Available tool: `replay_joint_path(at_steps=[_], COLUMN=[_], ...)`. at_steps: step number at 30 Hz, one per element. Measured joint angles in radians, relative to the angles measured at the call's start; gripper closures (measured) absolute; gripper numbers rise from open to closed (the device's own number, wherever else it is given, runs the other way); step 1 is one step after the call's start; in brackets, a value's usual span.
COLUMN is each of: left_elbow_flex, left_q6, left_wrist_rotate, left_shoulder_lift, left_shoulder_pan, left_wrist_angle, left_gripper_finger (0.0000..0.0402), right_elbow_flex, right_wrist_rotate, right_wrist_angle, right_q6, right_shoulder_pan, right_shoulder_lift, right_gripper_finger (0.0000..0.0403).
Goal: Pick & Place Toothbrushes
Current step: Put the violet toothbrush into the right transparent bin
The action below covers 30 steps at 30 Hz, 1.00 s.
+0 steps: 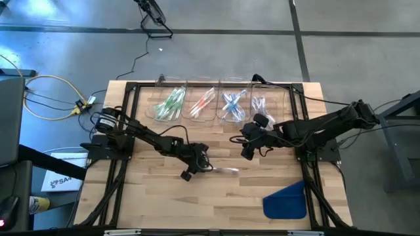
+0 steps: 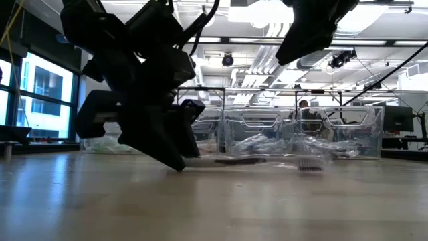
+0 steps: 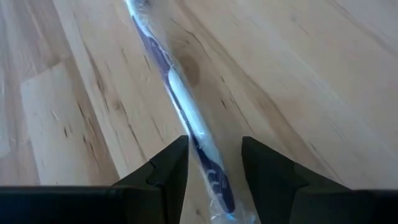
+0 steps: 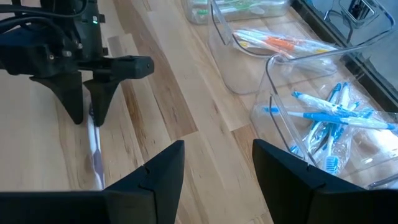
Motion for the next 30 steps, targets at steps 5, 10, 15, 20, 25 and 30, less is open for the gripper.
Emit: replay_joint_path(at_steps=[5, 10, 15, 20, 25, 30], left_elbow_flex=[0.0, 0.0, 0.0, 0.0, 0.0, 0.0], left_q6=[-0.023, -0.028, -0.049, -0.049, -0.056, -0.094], left_wrist_rotate=[-0.024, -0.039, -0.057, -0.067, -0.1, -0.125], left_shoulder_lift=[0.001, 0.002, 0.005, 0.005, 0.005, 0.005], left_shoulder_pan=[0.0, 0.0, -0.001, -0.001, -0.001, 0.0], left_wrist_angle=[0.011, 0.013, 0.016, 0.015, 0.016, 0.018], left_gripper_finger=[0.0254, 0.0254, 0.0275, 0.0335, 0.0386, 0.0377], right_elbow_flex=[0.0, 0.0, 0.0, 0.0, 0.0, 0.0], right_wrist_rotate=[0.0, 0.0, 0.0, 0.0, -0.001, -0.051], right_wrist_angle=[0.0, 0.0, 0.0, 0.0, 0.0, -0.008], right_q6=[0.002, 0.003, 0.003, 0.003, 0.007, 0.031], right_shoulder_pan=[0.0, 0.0, 0.0, 0.0, 0.0, 0.001], right_shoulder_lift=[0.0, 0.0, 0.0, 0.0, 0.0, 0.0], right_gripper_finger=[0.022, 0.022, 0.022, 0.022, 0.022, 0.022])
